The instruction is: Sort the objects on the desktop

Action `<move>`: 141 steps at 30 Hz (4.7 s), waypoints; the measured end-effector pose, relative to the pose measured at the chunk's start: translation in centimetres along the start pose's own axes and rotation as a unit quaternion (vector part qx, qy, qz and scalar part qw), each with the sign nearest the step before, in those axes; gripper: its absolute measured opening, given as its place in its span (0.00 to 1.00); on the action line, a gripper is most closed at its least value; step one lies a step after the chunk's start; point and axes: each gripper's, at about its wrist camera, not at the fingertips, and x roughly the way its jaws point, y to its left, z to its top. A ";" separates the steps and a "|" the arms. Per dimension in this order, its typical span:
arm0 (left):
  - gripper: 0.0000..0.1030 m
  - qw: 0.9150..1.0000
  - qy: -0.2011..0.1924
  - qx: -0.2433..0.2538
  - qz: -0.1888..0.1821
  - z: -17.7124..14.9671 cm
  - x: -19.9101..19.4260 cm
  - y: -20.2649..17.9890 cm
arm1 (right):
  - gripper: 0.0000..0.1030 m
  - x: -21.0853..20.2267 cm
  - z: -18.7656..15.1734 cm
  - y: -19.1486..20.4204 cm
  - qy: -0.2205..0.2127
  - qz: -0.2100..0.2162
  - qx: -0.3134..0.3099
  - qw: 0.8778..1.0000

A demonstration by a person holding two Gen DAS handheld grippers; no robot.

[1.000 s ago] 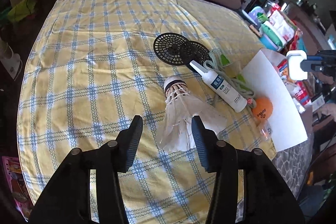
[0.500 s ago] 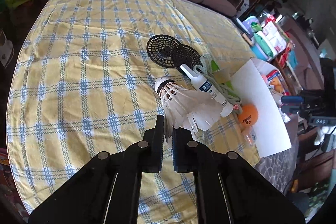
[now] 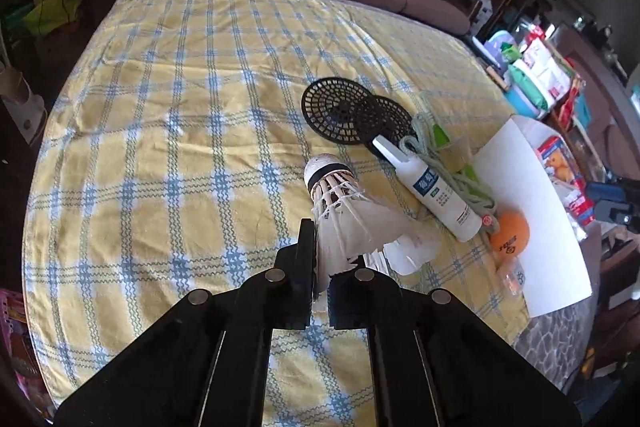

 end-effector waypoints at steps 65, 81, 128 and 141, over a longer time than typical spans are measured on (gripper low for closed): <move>1.00 0.997 -0.082 0.003 0.014 -7.6 -10.0 -12.5 | 1.00 -5.4 -10.9 0.2 -0.137 0.002 0.079 0.987; 1.00 0.989 -0.058 -0.065 0.117 -14.8 -7.5 -10.8 | 0.99 3.6 -13.5 3.6 -0.071 -0.082 0.025 0.994; 1.00 0.970 -0.034 -0.073 0.230 -14.7 -3.0 -9.9 | 1.00 6.5 -12.6 2.8 -0.073 -0.132 0.083 0.985; 1.00 0.970 -0.034 -0.074 0.230 -14.7 -3.0 -9.9 | 1.00 6.5 -12.5 2.8 -0.073 -0.132 0.083 0.985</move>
